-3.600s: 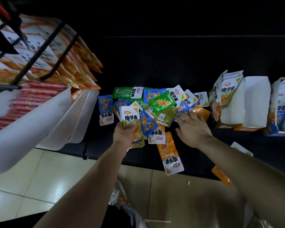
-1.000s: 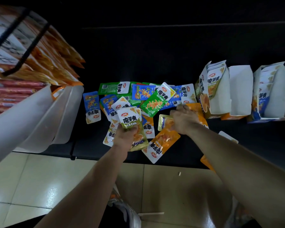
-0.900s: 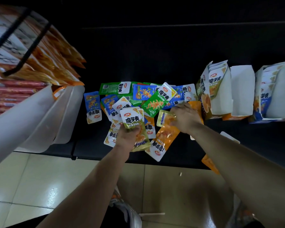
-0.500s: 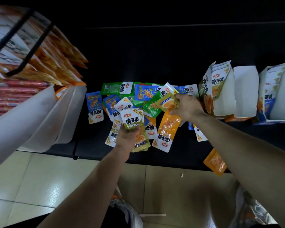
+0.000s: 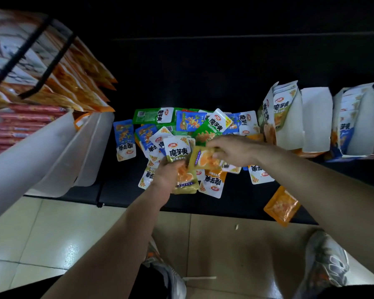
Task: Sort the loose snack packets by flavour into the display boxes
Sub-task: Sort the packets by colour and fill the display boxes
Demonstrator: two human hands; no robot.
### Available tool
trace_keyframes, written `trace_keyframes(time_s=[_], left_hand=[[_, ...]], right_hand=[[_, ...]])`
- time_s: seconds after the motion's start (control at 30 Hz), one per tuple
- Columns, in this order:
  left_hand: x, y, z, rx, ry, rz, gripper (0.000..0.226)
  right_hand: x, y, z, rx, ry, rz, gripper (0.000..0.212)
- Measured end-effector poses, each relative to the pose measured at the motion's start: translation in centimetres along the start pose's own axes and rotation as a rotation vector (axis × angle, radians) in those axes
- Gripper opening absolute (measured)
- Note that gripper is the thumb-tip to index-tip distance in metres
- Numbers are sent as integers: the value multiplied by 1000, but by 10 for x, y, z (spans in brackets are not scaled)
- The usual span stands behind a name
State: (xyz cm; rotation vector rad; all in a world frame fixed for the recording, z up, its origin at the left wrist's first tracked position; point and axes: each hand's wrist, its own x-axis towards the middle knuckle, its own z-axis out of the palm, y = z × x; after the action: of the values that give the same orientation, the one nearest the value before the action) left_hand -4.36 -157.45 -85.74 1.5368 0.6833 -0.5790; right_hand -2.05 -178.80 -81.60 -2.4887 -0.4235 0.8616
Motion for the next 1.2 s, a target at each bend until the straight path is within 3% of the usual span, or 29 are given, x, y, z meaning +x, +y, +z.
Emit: trace_keyframes(time_s=[0.07, 0.17, 0.27, 0.37, 0.43, 0.5, 0.57, 0.67, 0.73, 0.77, 0.87, 0.97, 1.1, 1.2], left_hand=[[-11, 3, 5, 4, -44, 9, 38], [-20, -3, 8, 266, -73, 86, 55], [-30, -9, 8, 431, -137, 196, 49], [-32, -6, 6, 328, -96, 168, 40], [-29, -4, 6, 239, -59, 126, 34], [-27, -2, 7, 202, -44, 65, 34], [-27, -3, 9, 139, -49, 29, 18], [-29, -5, 12, 61, -114, -47, 40], [-29, -10, 13, 121, -148, -30, 58], [-28, -13, 12, 199, -173, -9, 58], [-23, -16, 7, 288, -176, 65, 25], [-11, -16, 0, 212, -73, 59, 10], [7, -17, -17, 112, 72, 34, 16], [16, -13, -24, 51, 119, 37, 27]], right_hand=[[0, -5, 7, -9, -78, -14, 21], [4, -10, 13, -24, -27, 12, 10], [2, -13, 19, -21, 201, 80, 29], [-5, -8, 27, -55, 422, 195, 60], [-10, 1, 31, 141, 413, 330, 77], [-13, 6, 32, 611, 349, 410, 71], [-14, 9, 32, 758, 286, 390, 60], [-5, 8, 34, 496, 317, 275, 55], [1, 3, 34, 509, 355, 239, 44], [4, -1, 35, 510, 358, 222, 43], [14, -11, 41, 409, 404, 188, 44], [27, -10, 45, 87, 493, 170, 51], [53, 3, 49, -226, 178, 132, 66], [52, 15, 62, -293, 186, 214, 60]])
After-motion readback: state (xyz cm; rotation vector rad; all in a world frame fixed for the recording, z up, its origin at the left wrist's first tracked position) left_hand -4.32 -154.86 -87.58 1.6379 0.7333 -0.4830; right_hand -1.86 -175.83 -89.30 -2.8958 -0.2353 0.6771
